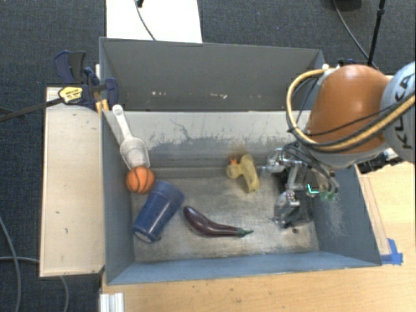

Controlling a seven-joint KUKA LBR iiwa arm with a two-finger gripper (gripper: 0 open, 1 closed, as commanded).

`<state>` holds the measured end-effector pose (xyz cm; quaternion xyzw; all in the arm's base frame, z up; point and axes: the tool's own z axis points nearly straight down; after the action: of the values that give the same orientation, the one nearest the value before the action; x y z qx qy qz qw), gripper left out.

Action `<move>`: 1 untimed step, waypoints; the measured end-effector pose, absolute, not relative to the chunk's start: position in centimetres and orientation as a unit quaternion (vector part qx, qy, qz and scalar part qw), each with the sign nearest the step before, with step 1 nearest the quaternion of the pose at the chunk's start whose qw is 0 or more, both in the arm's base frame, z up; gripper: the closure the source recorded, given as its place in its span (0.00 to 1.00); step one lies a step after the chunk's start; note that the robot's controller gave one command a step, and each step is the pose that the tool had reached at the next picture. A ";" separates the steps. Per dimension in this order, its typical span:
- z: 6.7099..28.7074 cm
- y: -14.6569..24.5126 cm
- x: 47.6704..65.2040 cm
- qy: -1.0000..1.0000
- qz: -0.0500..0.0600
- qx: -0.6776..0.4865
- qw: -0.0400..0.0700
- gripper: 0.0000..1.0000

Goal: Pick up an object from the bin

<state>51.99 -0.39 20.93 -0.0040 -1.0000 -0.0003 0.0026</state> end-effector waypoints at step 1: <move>21.3 -0.4 52.2 -1.000 0.000 -0.004 -0.002 0.00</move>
Offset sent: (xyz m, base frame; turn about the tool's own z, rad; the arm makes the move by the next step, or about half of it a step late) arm -0.0067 0.0686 -0.0892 -0.1645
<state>52.15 -0.40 21.34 -0.0040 -1.0000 -0.0003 -0.0016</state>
